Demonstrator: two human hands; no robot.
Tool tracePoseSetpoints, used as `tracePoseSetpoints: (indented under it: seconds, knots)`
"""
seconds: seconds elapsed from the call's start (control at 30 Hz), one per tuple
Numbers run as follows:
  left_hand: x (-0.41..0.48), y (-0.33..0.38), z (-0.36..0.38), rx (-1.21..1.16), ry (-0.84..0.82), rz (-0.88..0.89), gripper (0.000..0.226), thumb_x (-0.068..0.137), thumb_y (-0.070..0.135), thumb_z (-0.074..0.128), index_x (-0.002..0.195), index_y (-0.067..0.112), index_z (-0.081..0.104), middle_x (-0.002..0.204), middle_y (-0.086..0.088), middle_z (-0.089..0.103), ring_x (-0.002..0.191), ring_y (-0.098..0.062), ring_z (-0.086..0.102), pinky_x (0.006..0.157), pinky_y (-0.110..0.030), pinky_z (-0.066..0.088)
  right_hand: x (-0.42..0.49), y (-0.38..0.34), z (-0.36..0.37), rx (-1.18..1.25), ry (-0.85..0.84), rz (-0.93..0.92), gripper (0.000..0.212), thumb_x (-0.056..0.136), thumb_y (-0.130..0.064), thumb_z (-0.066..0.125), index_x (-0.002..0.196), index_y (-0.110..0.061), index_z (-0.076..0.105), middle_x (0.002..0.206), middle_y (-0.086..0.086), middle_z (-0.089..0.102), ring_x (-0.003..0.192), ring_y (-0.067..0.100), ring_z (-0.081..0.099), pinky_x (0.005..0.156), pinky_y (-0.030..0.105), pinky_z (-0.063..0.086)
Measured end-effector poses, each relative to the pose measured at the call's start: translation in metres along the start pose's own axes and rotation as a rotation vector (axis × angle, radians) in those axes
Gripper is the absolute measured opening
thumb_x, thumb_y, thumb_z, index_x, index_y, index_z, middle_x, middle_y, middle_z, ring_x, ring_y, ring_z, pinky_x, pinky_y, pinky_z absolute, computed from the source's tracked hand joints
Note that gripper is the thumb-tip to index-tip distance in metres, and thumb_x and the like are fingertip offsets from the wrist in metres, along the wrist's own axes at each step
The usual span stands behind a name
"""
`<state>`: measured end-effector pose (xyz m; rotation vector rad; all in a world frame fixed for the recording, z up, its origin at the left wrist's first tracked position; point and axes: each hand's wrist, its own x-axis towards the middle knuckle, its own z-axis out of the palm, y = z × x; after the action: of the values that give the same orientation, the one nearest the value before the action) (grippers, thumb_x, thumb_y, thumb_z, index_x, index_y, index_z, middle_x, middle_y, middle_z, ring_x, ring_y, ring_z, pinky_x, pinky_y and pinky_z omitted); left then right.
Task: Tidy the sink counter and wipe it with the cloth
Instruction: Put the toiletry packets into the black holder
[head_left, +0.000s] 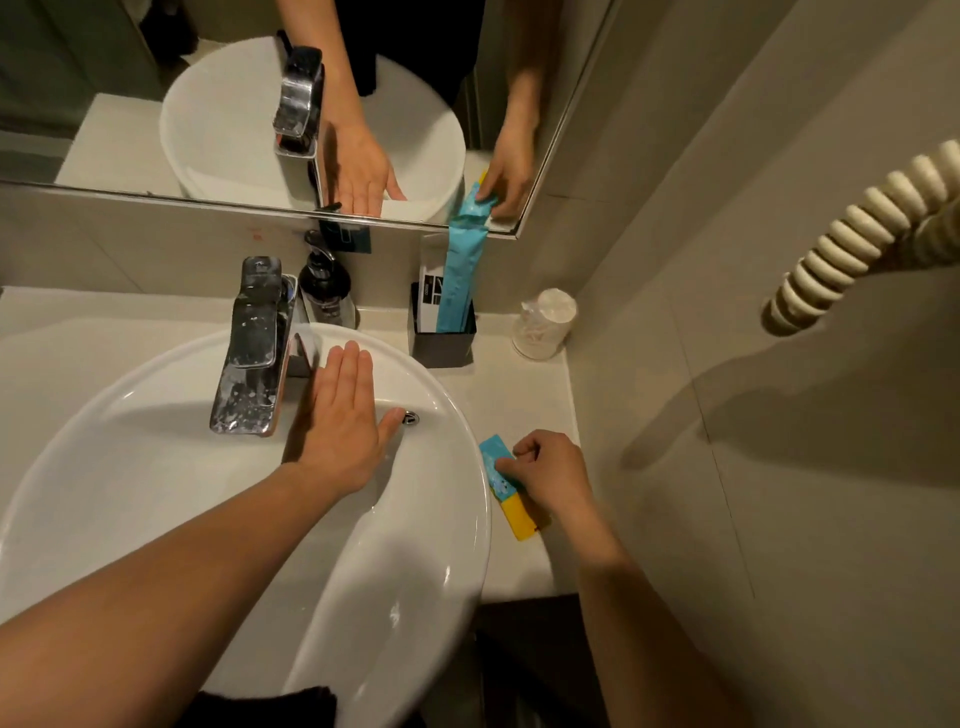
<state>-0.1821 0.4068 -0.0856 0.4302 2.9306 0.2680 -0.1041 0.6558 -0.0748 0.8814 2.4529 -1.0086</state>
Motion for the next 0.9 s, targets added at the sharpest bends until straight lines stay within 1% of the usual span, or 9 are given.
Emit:
tracePoseSetpoints:
  seconds: [0.07, 0.13, 0.23, 0.37, 0.5, 0.57, 0.63, 0.7, 0.9]
  knots:
    - [0.000, 0.000, 0.000, 0.003, -0.003, -0.002, 0.082, 0.102, 0.054, 0.026, 0.157, 0.001, -0.003, 0.167, -0.017, -0.010, 0.154, -0.032, -0.014, 0.124, -0.041, -0.014, -0.001, -0.002, 0.006, -0.070, 0.009, 0.006, 0.029, 0.082, -0.038, 0.082, 0.090, -0.019, 0.062, 0.087, -0.001, 0.067, 0.070, 0.010, 0.063, 0.059, 0.021, 0.044]
    - [0.000, 0.000, 0.000, 0.010, -0.008, -0.008, 0.083, 0.102, 0.055, 0.025, 0.157, 0.001, -0.004, 0.167, -0.017, -0.010, 0.154, -0.032, -0.014, 0.124, -0.042, -0.013, 0.000, -0.004, 0.008, -0.094, 0.013, 0.000, 0.027, 0.082, -0.034, 0.082, 0.092, -0.018, 0.062, 0.090, 0.001, 0.067, 0.072, 0.012, 0.061, 0.063, 0.024, 0.047]
    - [0.000, 0.000, -0.002, -0.008, -0.009, -0.011, 0.082, 0.102, 0.054, 0.025, 0.157, 0.002, -0.005, 0.167, -0.016, -0.012, 0.154, -0.031, -0.015, 0.123, -0.041, -0.015, 0.003, -0.005, 0.007, -0.042, -0.009, 0.012, 0.023, 0.083, -0.025, 0.082, 0.091, -0.016, 0.063, 0.093, 0.003, 0.069, 0.071, 0.010, 0.061, 0.061, 0.023, 0.045]
    - [-0.001, 0.001, -0.004, -0.030, -0.023, -0.015, 0.082, 0.102, 0.054, 0.025, 0.157, 0.003, -0.008, 0.167, -0.015, -0.014, 0.154, -0.030, -0.017, 0.124, -0.042, -0.014, 0.004, -0.001, -0.002, 0.108, -0.025, 0.069, 0.018, 0.084, -0.018, 0.082, 0.091, -0.011, 0.067, 0.098, 0.005, 0.073, 0.078, 0.012, 0.069, 0.060, 0.022, 0.049]
    - [-0.002, 0.002, -0.006, -0.043, -0.035, -0.013, 0.082, 0.103, 0.053, 0.024, 0.157, 0.003, -0.011, 0.166, -0.015, -0.018, 0.153, -0.029, -0.020, 0.123, -0.041, -0.016, 0.001, -0.005, -0.020, 0.368, -0.006, 0.085, 0.015, 0.082, -0.010, 0.082, 0.091, -0.007, 0.070, 0.090, 0.006, 0.075, 0.083, 0.018, 0.075, 0.059, 0.022, 0.056]
    - [-0.002, 0.002, -0.007, -0.029, -0.042, -0.016, 0.082, 0.103, 0.054, 0.023, 0.156, 0.004, -0.013, 0.166, -0.014, -0.019, 0.153, -0.029, -0.021, 0.123, -0.041, -0.016, 0.001, -0.016, -0.029, 0.497, 0.059, 0.018, 0.012, 0.082, -0.006, 0.082, 0.087, -0.009, 0.071, 0.085, 0.006, 0.075, 0.082, 0.017, 0.076, 0.059, 0.019, 0.056]
    - [-0.001, 0.003, -0.008, -0.031, -0.045, -0.021, 0.081, 0.103, 0.054, 0.022, 0.156, 0.004, -0.013, 0.166, -0.014, -0.020, 0.153, -0.029, -0.022, 0.124, -0.042, -0.015, 0.003, -0.035, -0.037, 0.562, 0.129, -0.073, 0.013, 0.082, -0.005, 0.081, 0.083, -0.014, 0.072, 0.077, -0.001, 0.073, 0.074, 0.005, 0.073, 0.058, 0.013, 0.053]
    - [-0.002, 0.002, -0.008, -0.022, -0.047, -0.015, 0.081, 0.103, 0.054, 0.021, 0.156, 0.004, -0.014, 0.165, -0.015, -0.021, 0.153, -0.030, -0.022, 0.124, -0.042, -0.015, 0.007, -0.059, -0.042, 0.612, 0.182, -0.177, 0.015, 0.081, -0.004, 0.080, 0.084, -0.015, 0.072, 0.074, -0.004, 0.069, 0.064, -0.004, 0.066, 0.061, 0.011, 0.052]
    - [-0.001, 0.001, -0.005, -0.012, -0.034, -0.006, 0.082, 0.103, 0.054, 0.021, 0.156, 0.002, -0.013, 0.165, -0.017, -0.019, 0.153, -0.031, -0.020, 0.124, -0.042, -0.014, 0.027, -0.129, -0.033, 0.692, 0.268, -0.397, 0.019, 0.080, -0.002, 0.080, 0.088, -0.015, 0.070, 0.076, -0.005, 0.065, 0.063, -0.004, 0.058, 0.067, 0.015, 0.052]
